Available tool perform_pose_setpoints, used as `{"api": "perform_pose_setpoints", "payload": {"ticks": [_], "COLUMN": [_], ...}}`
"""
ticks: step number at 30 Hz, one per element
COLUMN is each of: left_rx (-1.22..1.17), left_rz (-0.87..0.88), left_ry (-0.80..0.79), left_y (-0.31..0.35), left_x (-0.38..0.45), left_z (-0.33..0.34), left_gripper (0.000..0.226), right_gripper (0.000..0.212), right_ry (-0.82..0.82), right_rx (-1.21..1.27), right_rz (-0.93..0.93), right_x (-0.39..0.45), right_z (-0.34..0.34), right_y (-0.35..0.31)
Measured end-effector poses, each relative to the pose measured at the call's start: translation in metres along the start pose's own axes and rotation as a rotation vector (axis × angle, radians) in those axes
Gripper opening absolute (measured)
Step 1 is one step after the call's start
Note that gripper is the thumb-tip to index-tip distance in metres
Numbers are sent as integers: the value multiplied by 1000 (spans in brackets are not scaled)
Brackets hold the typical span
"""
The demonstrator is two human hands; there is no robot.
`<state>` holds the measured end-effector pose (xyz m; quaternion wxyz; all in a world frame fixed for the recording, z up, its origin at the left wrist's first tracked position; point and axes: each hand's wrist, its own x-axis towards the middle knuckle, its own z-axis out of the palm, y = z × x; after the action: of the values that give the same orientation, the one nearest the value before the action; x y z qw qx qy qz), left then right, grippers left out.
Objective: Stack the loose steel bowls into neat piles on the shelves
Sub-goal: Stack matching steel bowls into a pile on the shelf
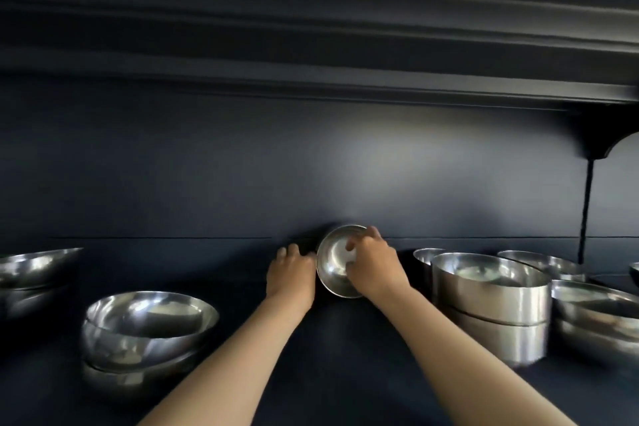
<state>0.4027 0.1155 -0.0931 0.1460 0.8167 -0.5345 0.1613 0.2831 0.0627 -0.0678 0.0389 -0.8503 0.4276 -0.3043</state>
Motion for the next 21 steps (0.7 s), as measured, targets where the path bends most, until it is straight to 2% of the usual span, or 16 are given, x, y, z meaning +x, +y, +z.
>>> {"api": "perform_pose_setpoints", "payload": {"ticks": [3,7,10,12,16,18,21], "left_rx": [-23,-75,-125,-169,-139,-99,-57], "left_rz": [-10,-8,73,150,281,314,306], "left_ry": [-4,114,130,86,-39,-59,-56], "left_y": [-4,-6,-2,2,11,12,12], "left_x": [11,15,12,8,4,5,4], "left_z": [14,21,17,15,13,14,17], "left_gripper": [51,43,50,60,101,98,82], "right_gripper": [37,41,40,42,43,40,42], "right_ry": [32,120,171,129,53,57,43], "right_rx": [-17,-3,7,49,114,121,124], "right_rz": [149,169,202,232,235,199,181], "right_x": [8,12,15,16,17,18,18], "right_z": [23,28,27,28,33,36,38], "right_y": [12,29,35,38,41,41,40]}}
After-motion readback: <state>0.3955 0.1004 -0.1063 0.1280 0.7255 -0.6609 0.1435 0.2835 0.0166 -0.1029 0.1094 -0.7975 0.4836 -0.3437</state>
